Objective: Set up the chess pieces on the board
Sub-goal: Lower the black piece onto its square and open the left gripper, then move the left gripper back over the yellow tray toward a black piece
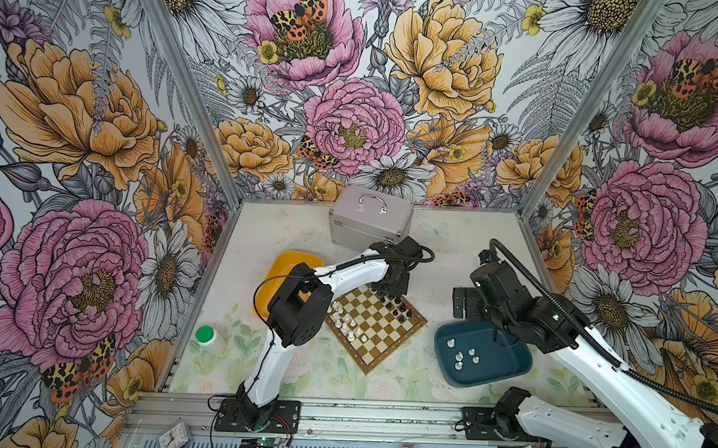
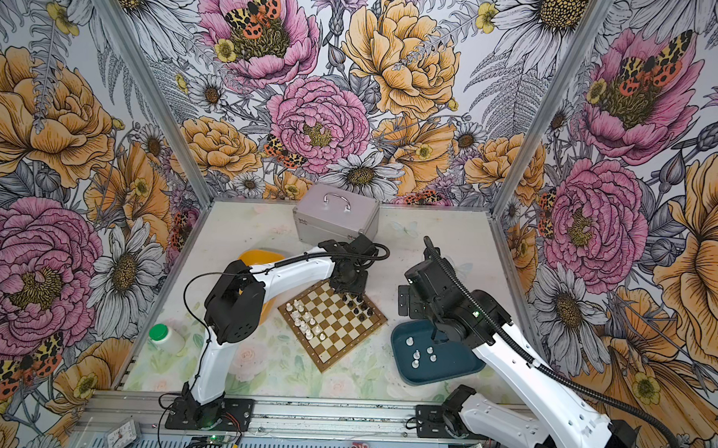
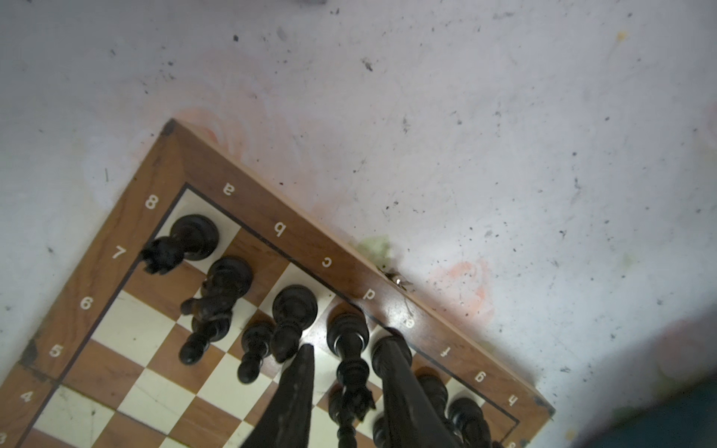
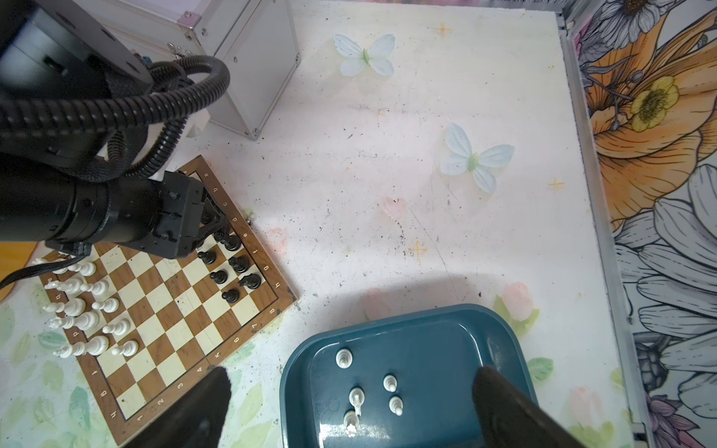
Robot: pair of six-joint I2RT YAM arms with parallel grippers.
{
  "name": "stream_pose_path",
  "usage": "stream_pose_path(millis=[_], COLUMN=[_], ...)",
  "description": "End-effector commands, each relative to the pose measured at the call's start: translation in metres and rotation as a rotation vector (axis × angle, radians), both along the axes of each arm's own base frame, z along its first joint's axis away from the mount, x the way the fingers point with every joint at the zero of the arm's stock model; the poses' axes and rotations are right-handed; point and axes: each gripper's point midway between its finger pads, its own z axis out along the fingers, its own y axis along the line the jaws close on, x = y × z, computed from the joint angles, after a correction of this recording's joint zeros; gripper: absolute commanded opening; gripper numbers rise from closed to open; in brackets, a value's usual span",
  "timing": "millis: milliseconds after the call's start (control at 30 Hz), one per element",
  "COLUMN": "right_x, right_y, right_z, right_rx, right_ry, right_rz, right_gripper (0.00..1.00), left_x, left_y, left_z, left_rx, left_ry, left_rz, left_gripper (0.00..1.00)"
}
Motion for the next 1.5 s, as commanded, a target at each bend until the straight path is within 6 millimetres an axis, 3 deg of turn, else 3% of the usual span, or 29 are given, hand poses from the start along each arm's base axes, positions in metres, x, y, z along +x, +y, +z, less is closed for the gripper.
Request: stream_pose_path(millis=[0,367,600,700,867,967,1133,1267,1467], right_x=[0.005,0.009,0.013,0.016,0.024,0.030,0.043,0.056,0.072], right_y=[-0.002,0.000,0.009,0.022,0.047,0.059,0.078,0.094,0.114], right_z=[0.008,0.009,0.009,0.008,0.007,0.005,0.001,0.001,-0.003], right_rx=[-0.009,-0.004,0.010,0.027,0.077,0.090,0.083,0.080,0.081], right_ry=[-0.026,-0.033,-0.024,-0.012,-0.010,-0.005,0.008,0.013,0.025], right_rz=[-0.010,-0.014,0.016,0.051,0.098,0.123,0.167,0.201,0.235], right_gripper=[1.00,1.00,0.99,1.00,1.00,1.00,0.99,1.00,1.00], left_x=[0.008,0.018,0.029,0.035,0.036,0.029,0.014,0.012,0.026], left_y=[-0.006,-0.017,0.001,0.028,0.102,0.154,0.220,0.248,0.257], left_z=[0.024,0.070,0.108,0.120,0.135,0.126,0.103,0.087,0.067], left_rx=[-0.030,-0.150,-0.209,-0.210,-0.179,-0.137,-0.079,-0.039,-0.023], left_ry=[-0.052,-0.092,-0.142,-0.167,-0.211,-0.200,-0.165,-0.143,-0.122], left_rz=[-0.004,-0.008,0.047,0.104,0.237,0.327,0.446,0.491,0.505], left_gripper=[0.33,0.34,0.38,0.39,0.43,0.46,0.47,0.47,0.46])
